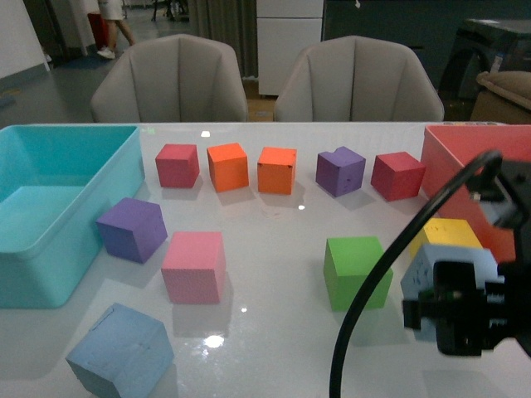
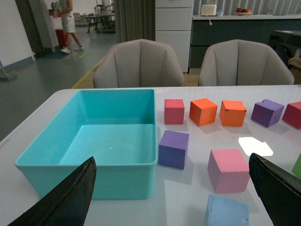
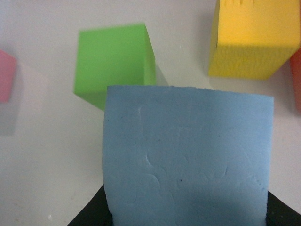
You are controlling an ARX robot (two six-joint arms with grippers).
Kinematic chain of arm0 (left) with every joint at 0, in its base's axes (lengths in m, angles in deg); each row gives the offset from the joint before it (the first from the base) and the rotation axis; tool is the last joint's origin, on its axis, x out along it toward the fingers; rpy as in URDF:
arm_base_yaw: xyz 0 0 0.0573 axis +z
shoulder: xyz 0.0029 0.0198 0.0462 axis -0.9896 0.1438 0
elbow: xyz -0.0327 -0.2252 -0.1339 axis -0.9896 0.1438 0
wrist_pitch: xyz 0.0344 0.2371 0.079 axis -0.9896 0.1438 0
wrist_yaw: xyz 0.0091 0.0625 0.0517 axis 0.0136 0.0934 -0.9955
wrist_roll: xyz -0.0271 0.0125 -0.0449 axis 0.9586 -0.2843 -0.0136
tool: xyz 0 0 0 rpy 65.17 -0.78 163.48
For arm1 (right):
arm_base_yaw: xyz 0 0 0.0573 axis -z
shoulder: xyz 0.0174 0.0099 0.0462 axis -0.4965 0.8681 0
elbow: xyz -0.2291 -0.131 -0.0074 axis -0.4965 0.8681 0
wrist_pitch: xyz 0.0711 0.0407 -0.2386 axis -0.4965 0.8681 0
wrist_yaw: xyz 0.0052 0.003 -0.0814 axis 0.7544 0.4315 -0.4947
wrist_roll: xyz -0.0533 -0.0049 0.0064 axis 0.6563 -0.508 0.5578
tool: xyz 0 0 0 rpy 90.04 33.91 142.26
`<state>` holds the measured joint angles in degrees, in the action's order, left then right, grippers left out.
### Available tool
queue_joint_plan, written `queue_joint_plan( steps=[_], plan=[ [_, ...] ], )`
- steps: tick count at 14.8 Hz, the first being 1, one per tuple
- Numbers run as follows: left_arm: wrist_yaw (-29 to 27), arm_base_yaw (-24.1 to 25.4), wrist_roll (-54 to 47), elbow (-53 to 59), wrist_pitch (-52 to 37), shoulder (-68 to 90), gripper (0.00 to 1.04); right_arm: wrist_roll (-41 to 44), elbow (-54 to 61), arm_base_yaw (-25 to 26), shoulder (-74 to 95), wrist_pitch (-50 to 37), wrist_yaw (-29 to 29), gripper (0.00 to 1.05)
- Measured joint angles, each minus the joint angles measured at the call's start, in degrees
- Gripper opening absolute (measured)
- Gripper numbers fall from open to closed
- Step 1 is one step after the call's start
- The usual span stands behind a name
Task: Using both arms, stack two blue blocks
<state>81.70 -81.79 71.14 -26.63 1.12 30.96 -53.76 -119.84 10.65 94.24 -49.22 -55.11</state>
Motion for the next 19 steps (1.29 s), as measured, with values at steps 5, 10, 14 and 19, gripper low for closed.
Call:
queue_joint_plan(
  steps=[5,10,14,19],
  plan=[
    [0.0,0.0,0.0,0.0,0.0,0.0,0.98,0.0,-25.3,-3.0,10.2,7.6,0.8,0.45],
    [0.0,0.0,0.0,0.0,0.0,0.0,0.98,-0.7,-48.7,-5.0,29.3,16.2,1.2,0.45],
    [0.0,0.0,0.0,0.0,0.0,0.0,0.98,-2.3,-59.6,-6.1,38.2,20.7,1.8,0.45],
    [0.0,0.0,0.0,0.0,0.0,0.0,0.98,-4.5,-66.0,-7.1,45.1,24.3,1.6,0.44]
  ],
)
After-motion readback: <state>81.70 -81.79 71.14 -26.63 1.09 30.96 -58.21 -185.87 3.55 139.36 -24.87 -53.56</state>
